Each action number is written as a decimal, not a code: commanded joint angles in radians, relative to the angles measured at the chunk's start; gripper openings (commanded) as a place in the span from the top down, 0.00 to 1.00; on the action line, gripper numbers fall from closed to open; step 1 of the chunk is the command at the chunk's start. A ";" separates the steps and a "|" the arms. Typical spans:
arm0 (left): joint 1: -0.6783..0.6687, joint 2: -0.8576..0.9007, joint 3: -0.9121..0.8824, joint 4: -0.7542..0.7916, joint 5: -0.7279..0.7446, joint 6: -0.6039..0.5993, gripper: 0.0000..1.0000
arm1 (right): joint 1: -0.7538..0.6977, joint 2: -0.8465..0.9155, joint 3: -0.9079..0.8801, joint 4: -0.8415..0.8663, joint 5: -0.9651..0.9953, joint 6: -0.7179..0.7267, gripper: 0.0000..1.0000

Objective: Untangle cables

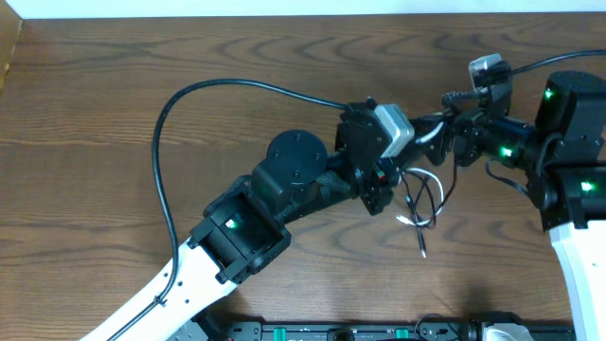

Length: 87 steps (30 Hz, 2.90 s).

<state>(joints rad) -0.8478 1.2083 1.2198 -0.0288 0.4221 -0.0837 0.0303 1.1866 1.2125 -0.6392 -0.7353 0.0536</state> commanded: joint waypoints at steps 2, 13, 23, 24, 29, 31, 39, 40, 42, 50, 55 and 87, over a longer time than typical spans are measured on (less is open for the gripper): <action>-0.002 -0.009 0.015 0.010 0.166 -0.019 0.93 | 0.004 0.059 0.018 -0.040 0.283 0.164 0.01; 0.001 -0.146 0.015 -0.098 0.157 0.092 0.93 | -0.003 0.173 0.018 -0.284 0.821 0.471 0.01; 0.001 -0.232 0.015 -0.196 -0.123 0.099 0.92 | -0.016 0.173 0.018 -0.289 0.644 0.394 0.01; 0.001 -0.229 0.015 -0.195 -0.125 0.099 0.92 | -0.016 0.173 0.018 -0.288 0.609 0.368 0.01; 0.001 -0.216 0.015 -0.190 -0.137 0.099 0.93 | -0.016 0.173 0.018 -0.283 0.409 0.216 0.01; 0.001 -0.209 0.015 -0.191 -0.183 0.098 0.93 | -0.016 0.173 0.018 -0.277 0.302 0.139 0.01; 0.000 -0.161 0.015 -0.113 -0.288 0.070 0.93 | -0.015 0.173 0.018 -0.254 -0.239 -0.235 0.01; 0.000 -0.152 0.015 -0.095 -0.288 0.054 0.93 | -0.016 0.173 0.018 -0.252 -0.279 -0.262 0.01; 0.000 -0.133 0.015 -0.061 -0.270 0.023 0.93 | -0.015 0.173 0.018 -0.243 -0.321 -0.287 0.01; 0.000 -0.039 0.015 0.118 -0.043 -0.008 0.93 | 0.031 0.173 0.018 -0.231 -0.342 -0.370 0.01; 0.000 0.002 0.015 0.205 0.016 -0.069 0.93 | 0.070 0.173 0.018 -0.220 -0.328 -0.395 0.01; 0.001 -0.014 0.015 0.400 0.249 -0.204 0.93 | 0.036 0.258 0.017 -0.286 0.549 0.107 0.01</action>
<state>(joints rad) -0.8467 1.2232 1.2198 0.3473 0.6491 -0.2848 0.0883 1.4025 1.2167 -0.9039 -0.2970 0.1249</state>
